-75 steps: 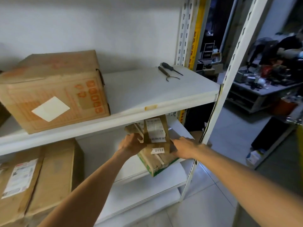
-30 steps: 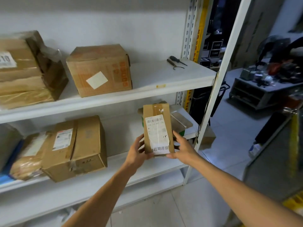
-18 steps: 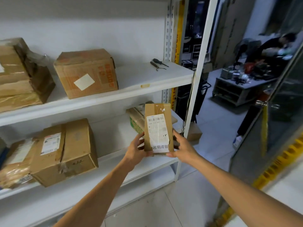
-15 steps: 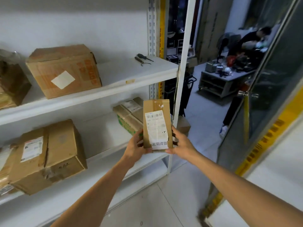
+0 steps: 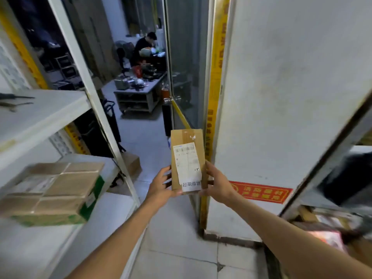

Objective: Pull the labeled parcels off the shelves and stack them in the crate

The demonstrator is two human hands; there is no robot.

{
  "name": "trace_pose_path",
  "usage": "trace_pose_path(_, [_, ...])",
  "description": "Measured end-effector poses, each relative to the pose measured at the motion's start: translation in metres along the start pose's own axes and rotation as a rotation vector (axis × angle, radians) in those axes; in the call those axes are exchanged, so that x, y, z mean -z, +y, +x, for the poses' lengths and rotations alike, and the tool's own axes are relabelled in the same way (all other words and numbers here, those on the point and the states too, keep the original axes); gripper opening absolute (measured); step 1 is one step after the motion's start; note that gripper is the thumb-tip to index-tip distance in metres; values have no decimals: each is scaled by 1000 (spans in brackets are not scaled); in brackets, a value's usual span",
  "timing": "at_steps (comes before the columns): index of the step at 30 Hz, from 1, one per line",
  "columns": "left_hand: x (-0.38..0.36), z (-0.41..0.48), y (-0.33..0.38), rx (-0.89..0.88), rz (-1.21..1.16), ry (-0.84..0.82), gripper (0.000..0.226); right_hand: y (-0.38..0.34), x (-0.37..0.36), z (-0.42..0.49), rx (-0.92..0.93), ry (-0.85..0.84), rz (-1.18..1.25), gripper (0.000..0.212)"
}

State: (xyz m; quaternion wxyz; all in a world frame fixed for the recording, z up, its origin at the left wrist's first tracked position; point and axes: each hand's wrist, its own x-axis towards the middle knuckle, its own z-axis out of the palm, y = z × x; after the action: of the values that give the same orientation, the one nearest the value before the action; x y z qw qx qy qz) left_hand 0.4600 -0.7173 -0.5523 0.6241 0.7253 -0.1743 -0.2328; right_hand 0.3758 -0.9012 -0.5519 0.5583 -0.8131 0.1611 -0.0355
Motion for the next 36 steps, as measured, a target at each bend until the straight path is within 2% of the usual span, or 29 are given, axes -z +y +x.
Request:
trace_pose_path(3, [-34,12,-8,27,52,-165,82,23,25,-37,-102,151,33,108])
trace_pose_path(7, [-104,20,-4,50,101,-382,93,51,64,-90,-207,360,65,106])
trace_pose_path(11, [-190,17,5,-6,166,-597,91,81,107,-150,-319,576,118,109])
trace_pose_path(16, [-301,0,8,-57,276,-871,101,117,149,-234,-430,865,120,105])
trace_pose_path(20, [-386,-23,8,-85,300,-1078,101,143,176,-291,-515,1061,159,103])
trace_pose_path(23, [-437,-32,6,-85,321,-1194,98,162,197,-319,-557,1136,214,99])
trace_pose_path(28, [-501,-21,3,-83,393,-1290,99,188,228,-332,-609,1213,246,104])
trace_pose_path(36, [-567,18,-19,-42,524,-1357,98,239,262,-310,-675,1242,311,100])
